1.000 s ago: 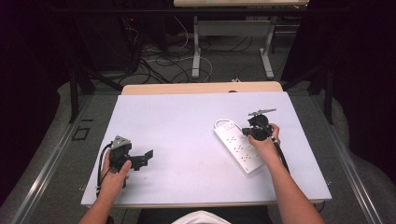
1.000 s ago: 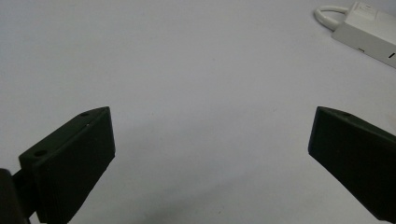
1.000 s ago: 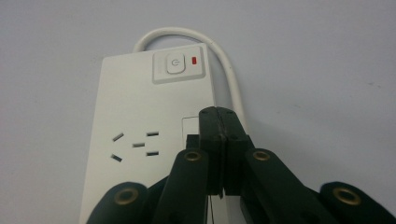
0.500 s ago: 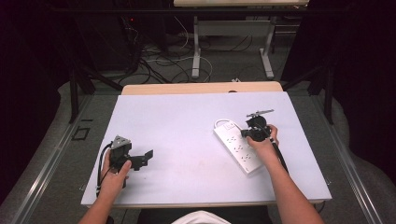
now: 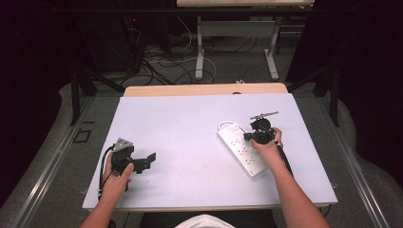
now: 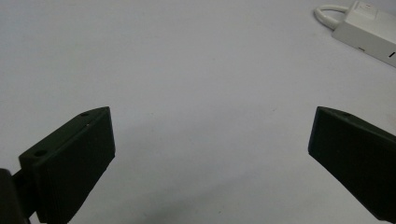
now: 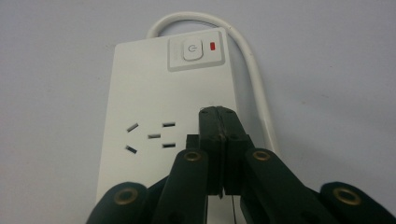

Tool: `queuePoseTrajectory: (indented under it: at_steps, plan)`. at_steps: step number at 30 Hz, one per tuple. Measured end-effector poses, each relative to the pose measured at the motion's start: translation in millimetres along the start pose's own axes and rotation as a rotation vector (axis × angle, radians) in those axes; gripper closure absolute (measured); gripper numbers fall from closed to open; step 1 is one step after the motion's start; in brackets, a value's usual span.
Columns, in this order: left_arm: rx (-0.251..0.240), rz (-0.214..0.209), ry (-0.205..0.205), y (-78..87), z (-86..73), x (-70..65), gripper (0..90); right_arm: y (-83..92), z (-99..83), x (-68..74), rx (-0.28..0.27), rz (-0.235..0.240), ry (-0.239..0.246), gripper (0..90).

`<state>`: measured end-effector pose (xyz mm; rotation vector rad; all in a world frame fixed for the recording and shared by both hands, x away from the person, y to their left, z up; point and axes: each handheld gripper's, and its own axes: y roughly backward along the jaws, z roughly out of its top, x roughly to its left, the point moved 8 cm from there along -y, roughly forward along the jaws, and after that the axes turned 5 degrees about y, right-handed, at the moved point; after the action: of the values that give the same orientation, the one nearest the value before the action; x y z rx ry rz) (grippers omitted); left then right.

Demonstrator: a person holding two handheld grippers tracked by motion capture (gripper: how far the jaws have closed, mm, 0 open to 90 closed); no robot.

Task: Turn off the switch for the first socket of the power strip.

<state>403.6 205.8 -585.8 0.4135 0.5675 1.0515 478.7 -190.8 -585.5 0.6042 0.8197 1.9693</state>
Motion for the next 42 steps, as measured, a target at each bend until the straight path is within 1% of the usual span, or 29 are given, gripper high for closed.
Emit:
queuePoseTrajectory:
  at_steps: [2, 4, 23, 28, 32, 41, 42]
  plan:
    - [0.001, 0.002, 0.004, 0.2, -0.1, -0.2, 0.6, -0.5, 0.3, 0.3, -0.003, -0.002, -0.006, 90.0]
    - [0.002, 0.003, 0.000, 0.3, -0.2, 0.2, 0.6, 0.0, 0.0, -1.9, -0.002, -0.021, -0.003, 90.0]
    - [0.001, 0.002, 0.003, 0.2, -0.2, -0.2, 0.6, -0.4, 0.1, -1.2, -0.004, -0.027, 0.007, 90.0]
    - [0.001, 0.002, -0.005, 0.3, -0.1, 0.2, 0.6, -0.4, 0.0, -1.1, -0.005, -0.029, 0.009, 90.0]
    - [0.001, 0.002, 0.003, 0.3, -0.2, -0.2, 0.6, -0.4, 0.2, -1.6, -0.008, -0.033, 0.020, 90.0]
    - [0.001, 0.001, 0.000, 0.2, -0.2, -0.2, 0.6, -1.0, 0.2, -1.0, -0.015, -0.029, 0.018, 90.0]
    - [0.001, 0.002, 0.002, 0.2, -0.3, -0.3, 0.6, -1.0, 0.3, -0.8, -0.016, -0.027, 0.010, 90.0]
